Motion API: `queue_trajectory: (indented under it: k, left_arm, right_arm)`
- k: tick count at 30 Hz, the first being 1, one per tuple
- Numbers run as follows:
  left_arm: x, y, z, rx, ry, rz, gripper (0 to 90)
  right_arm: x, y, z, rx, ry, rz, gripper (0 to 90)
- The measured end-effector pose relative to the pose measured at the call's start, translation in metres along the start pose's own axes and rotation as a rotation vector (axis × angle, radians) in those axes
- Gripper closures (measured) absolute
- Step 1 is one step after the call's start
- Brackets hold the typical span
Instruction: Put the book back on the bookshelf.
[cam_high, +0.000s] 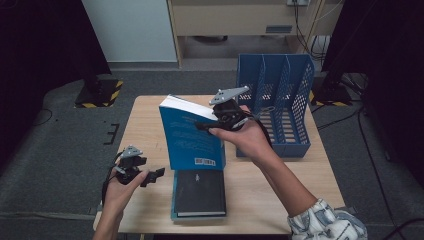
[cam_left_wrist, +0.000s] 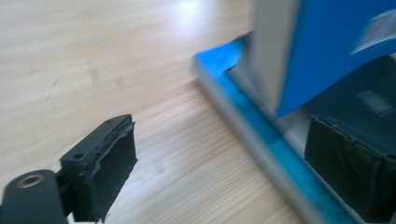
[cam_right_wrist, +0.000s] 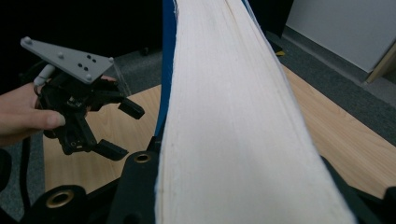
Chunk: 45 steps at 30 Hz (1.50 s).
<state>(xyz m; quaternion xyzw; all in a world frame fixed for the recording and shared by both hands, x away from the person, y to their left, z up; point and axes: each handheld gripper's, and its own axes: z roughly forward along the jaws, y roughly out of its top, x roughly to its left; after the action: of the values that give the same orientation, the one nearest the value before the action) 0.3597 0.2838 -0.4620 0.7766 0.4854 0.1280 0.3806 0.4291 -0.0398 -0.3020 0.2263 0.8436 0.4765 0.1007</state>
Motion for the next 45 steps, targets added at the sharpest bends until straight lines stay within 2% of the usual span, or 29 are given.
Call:
queue_trajectory:
  k: [1, 5, 7, 11, 16, 18, 20, 24, 26, 29, 42, 45]
  left_arm:
    - [0.004, -0.003, 0.001, 0.008, 0.015, -0.005, 7.8]
    - [0.010, -0.010, 0.005, 0.017, 0.019, -0.033, 7.8]
    - [0.011, -0.013, 0.011, 0.063, 0.058, -0.013, 8.9]
    - [0.013, -0.015, 0.015, 0.066, 0.062, -0.033, 9.3]
    - [0.012, -0.017, 0.020, 0.090, 0.071, -0.022, 9.8]
    - [0.012, -0.019, 0.022, 0.097, 0.059, -0.024, 9.9]
    - [0.012, -0.020, 0.024, 0.108, 0.057, -0.023, 10.1]
    - [0.012, -0.021, 0.026, 0.095, 0.071, -0.031, 10.5]
    - [0.013, -0.022, 0.029, 0.115, 0.084, -0.026, 10.4]
    - [0.013, -0.023, 0.030, 0.115, 0.090, -0.022, 10.0]
    - [0.015, -0.025, 0.030, 0.125, 0.082, -0.030, 9.8]
    - [0.016, -0.025, 0.031, 0.126, 0.078, -0.036, 9.9]
  right_arm:
    - [-0.001, 0.000, 0.001, 0.000, -0.005, 0.009, 60.6]
    - [-0.004, 0.002, 0.004, -0.013, -0.037, 0.045, 60.7]
    - [-0.009, 0.002, 0.009, -0.035, -0.051, 0.070, 60.9]
    - [-0.012, 0.004, 0.012, -0.052, -0.083, 0.106, 60.9]
    - [-0.014, 0.005, 0.011, -0.074, -0.104, 0.097, 60.9]
    - [-0.014, 0.003, 0.010, -0.065, -0.106, 0.096, 60.8]
    - [-0.011, -0.002, 0.004, -0.066, -0.096, 0.092, 60.6]
    - [-0.005, -0.008, -0.002, -0.082, -0.087, 0.069, 60.1]
    - [-0.001, -0.008, -0.004, -0.079, -0.082, 0.056, 59.7]
    - [0.004, -0.007, -0.005, -0.066, -0.073, 0.042, 59.1]
    - [0.006, -0.007, -0.005, -0.063, -0.049, 0.025, 57.5]
    - [0.008, -0.007, -0.005, -0.066, -0.026, 0.022, 54.5]
